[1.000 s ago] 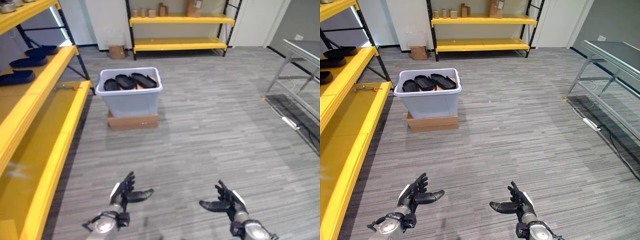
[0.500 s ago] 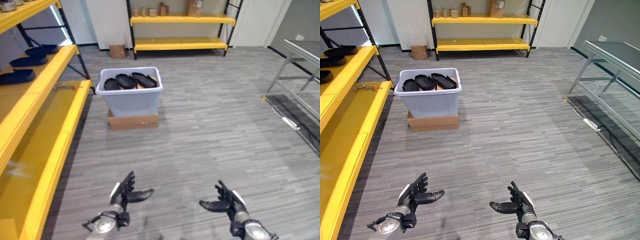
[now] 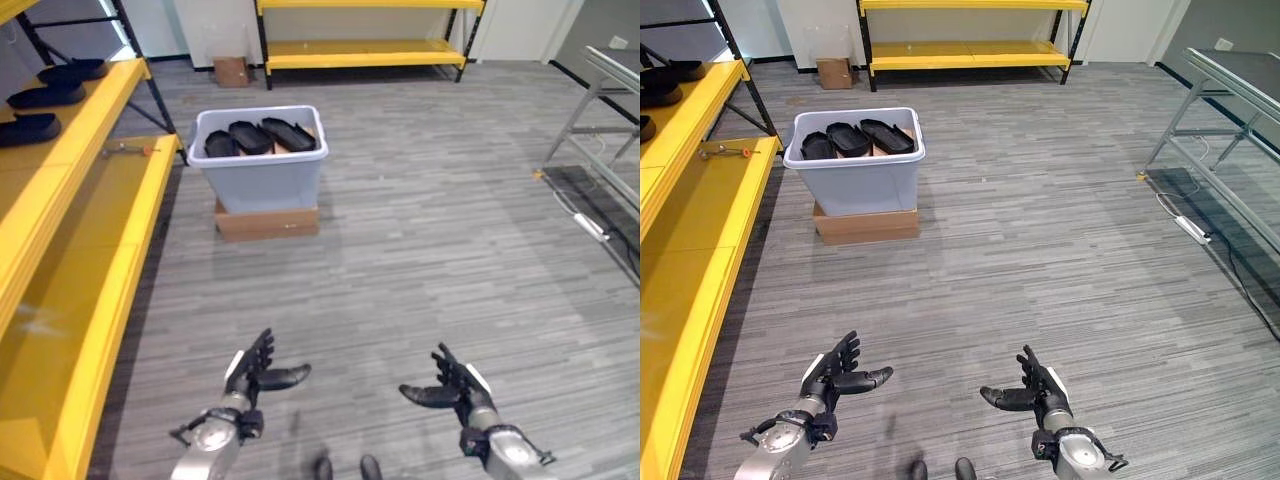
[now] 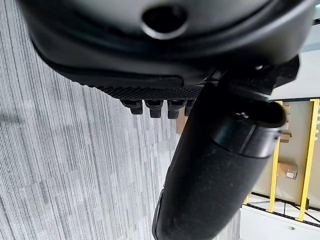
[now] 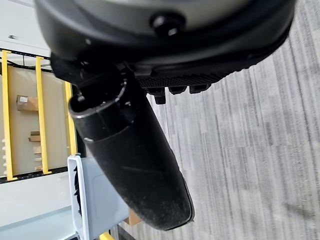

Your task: Move parts from the plastic box to the shelf.

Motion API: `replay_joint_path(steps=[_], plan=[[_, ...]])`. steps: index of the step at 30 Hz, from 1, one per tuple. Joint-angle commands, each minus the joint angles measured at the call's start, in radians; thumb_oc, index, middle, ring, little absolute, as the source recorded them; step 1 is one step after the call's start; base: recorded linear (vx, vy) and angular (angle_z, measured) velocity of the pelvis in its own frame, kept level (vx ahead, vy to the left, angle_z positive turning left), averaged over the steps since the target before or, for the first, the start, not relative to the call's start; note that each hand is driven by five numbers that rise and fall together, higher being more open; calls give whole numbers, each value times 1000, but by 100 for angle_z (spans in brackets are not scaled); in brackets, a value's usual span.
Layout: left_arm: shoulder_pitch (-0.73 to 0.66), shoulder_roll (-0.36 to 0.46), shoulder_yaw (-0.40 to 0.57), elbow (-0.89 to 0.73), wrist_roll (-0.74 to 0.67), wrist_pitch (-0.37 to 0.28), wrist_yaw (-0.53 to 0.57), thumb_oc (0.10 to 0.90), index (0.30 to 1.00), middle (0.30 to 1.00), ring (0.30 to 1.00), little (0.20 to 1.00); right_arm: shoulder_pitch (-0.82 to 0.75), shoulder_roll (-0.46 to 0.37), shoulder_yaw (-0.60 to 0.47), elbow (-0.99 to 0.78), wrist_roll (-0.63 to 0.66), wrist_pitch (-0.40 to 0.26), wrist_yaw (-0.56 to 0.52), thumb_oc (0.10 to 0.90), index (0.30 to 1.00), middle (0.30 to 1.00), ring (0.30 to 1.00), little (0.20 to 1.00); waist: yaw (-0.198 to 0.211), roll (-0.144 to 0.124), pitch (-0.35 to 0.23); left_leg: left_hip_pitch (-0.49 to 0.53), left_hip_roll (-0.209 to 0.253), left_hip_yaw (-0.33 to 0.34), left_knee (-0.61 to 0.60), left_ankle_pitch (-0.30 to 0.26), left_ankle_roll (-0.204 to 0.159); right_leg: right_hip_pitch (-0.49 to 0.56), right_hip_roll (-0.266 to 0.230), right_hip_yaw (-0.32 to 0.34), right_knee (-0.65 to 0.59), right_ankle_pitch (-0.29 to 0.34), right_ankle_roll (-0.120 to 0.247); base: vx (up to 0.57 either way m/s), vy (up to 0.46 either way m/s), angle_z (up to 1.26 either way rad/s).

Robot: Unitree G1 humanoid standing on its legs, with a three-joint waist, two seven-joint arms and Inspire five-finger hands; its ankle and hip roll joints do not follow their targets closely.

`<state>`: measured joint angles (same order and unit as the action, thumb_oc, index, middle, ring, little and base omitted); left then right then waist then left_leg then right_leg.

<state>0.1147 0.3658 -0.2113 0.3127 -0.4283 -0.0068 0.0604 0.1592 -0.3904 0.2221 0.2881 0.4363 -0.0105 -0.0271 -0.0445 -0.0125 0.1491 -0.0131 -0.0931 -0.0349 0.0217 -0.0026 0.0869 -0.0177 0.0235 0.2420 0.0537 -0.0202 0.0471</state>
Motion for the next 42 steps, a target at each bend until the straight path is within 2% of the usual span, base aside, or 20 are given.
replay_joint_path(steps=[1,4,7,10,14,15,17,21,25,26,28,30,32,34,35,36,37,38,39,42], plan=[[-74,10,15,-48,-33,-108,-2,900,1000,1000,1000,1000,-58,-24,-11,-61,29,-90,14,900,1000,1000,1000,1000,26,-14,-75,-63,-22,-1,144,-100,1,-68,-13,63,157,-5,68,8,217,-12],[-79,22,19,-63,-27,-106,-3,900,1000,1000,1000,1000,-59,-16,-3,-64,20,-83,23,900,1000,1000,1000,1000,16,-20,-44,-50,-41,-13,158,-113,19,-171,-14,78,349,88,78,-19,144,3],[-89,25,11,-58,-16,-102,-13,900,1000,1000,1000,1000,-48,-17,-8,-71,21,-85,26,900,1000,1000,1000,1000,4,-19,-36,-41,-47,-32,171,-128,19,-217,15,33,409,56,51,62,113,12],[-95,19,-1,-44,-9,-99,-19,900,1000,1000,1000,1000,-32,-28,-21,-73,39,-93,24,900,1000,1000,1000,1000,-20,-23,-45,-19,-68,-52,157,-136,20,-267,90,2,358,34,50,131,85,13],[-106,3,-13,-28,8,-93,-25,900,1000,1000,1000,1000,-1,-40,-40,-82,39,-99,22,900,1000,1000,1000,1000,-50,-42,-61,71,-117,-73,113,-158,17,-290,147,-58,159,117,77,271,49,23],[-109,-5,-18,-30,11,-93,-25,900,1000,1000,1000,1000,13,-43,-50,-90,34,-96,22,900,1000,1000,1000,1000,-63,-41,-63,121,-126,-92,95,-162,10,-277,151,-112,87,152,80,306,18,49],[-109,-11,-23,-29,14,-94,-25,900,1000,1000,1000,1000,24,-49,-56,-91,25,-95,20,900,1000,1000,1000,1000,-73,-42,-77,158,-131,-116,86,-161,3,-270,150,-130,41,180,72,335,-55,46],[-103,-30,-44,-24,14,-94,-37,900,1000,1000,1000,1000,59,-57,-69,-88,22,-92,23,900,1000,1000,1000,1000,-96,-24,-113,205,-103,-159,99,-157,-21,-226,159,-70,36,187,39,298,-99,52],[-99,-27,-43,-37,6,-96,-37,900,1000,1000,1000,1000,54,-71,-65,-98,24,-94,32,900,1000,1000,1000,1000,-99,-2,-121,228,-66,-178,101,-145,-43,-239,179,-65,91,151,24,253,-159,23],[-94,-27,-45,-40,4,-97,-39,900,1000,1000,1000,1000,54,-83,-64,-100,18,-93,37,900,1000,1000,1000,1000,-97,13,-123,231,-48,-189,113,-116,-58,-233,185,-64,113,121,3,224,-141,-12],[-93,-32,-49,-44,-2,-99,-40,900,1000,1000,1000,1000,42,-92,-55,-94,19,-91,40,900,1000,1000,1000,1000,-99,29,-122,216,-35,-194,158,-62,-85,-224,192,-54,129,98,-10,244,-148,2],[-92,-36,-47,-43,-16,-105,-33,900,1000,1000,1000,1000,38,-95,-54,-98,29,-93,44,900,1000,1000,1000,1000,-99,38,-117,158,-31,-170,289,44,-137,-193,180,-53,120,87,-17,177,-98,-6],[-94,-32,-48,-44,-25,-108,-38,900,1000,1000,1000,1000,36,-108,-59,-110,37,-96,47,900,1000,1000,1000,1000,-88,25,-89,45,-65,-152,512,145,-193,-145,147,-35,104,87,-24,147,-102,4],[-93,-32,-49,-45,-29,-108,-37,900,1000,1000,1000,1000,29,-116,-57,-108,44,-96,37,900,1000,1000,1000,1000,-73,9,-70,-30,-89,-118,605,133,-181,-112,125,-20,93,92,-34,145,-122,21],[-91,-36,-48,-45,-33,-109,-34,900,1000,1000,1000,1000,25,-116,-56,-107,46,-100,29,900,1000,1000,1000,1000,-68,-2,-64,-84,-72,-70,602,107,-159,-94,102,-19,89,94,-36,113,-94,-1],[-91,-36,-48,-45,-33,-109,-34,900,1000,1000,1000,1000,24,-116,-56,-106,46,-100,28,900,1000,1000,1000,1000,-66,1,-64,-85,-68,-67,608,101,-158,-93,106,-17,90,93,-35,170,-109,-13],[-85,-39,-45,-40,-36,-106,-31,900,1000,1000,1000,1000,25,-110,-57,-108,54,-102,18,900,1000,1000,1000,1000,-54,-16,-57,-162,-17,34,536,37,-117,-59,71,-33,79,85,-37,180,-71,5],[-83,-38,-45,-35,-32,-107,-30,900,1000,1000,1000,1000,25,-107,-57,-110,53,-107,12,900,1000,1000,1000,1000,-50,-24,-55,-176,21,88,452,10,-97,-44,57,-46,76,72,-35,275,-70,11],[-76,-38,-49,-25,-30,-108,-24,900,1000,1000,1000,1000,23,-102,-52,-106,45,-112,3,900,1000,1000,1000,1000,-41,-21,-50,-206,38,110,318,13,-89,-31,60,-52,81,42,-37,215,9,29],[-72,-38,-54,-15,-18,-108,-18,900,1000,1000,1000,1000,31,-97,-46,-107,26,-115,1,900,1000,1000,1000,1000,-38,-8,-42,-262,79,143,152,121,-111,7,74,-56,88,16,-46,186,34,17]])
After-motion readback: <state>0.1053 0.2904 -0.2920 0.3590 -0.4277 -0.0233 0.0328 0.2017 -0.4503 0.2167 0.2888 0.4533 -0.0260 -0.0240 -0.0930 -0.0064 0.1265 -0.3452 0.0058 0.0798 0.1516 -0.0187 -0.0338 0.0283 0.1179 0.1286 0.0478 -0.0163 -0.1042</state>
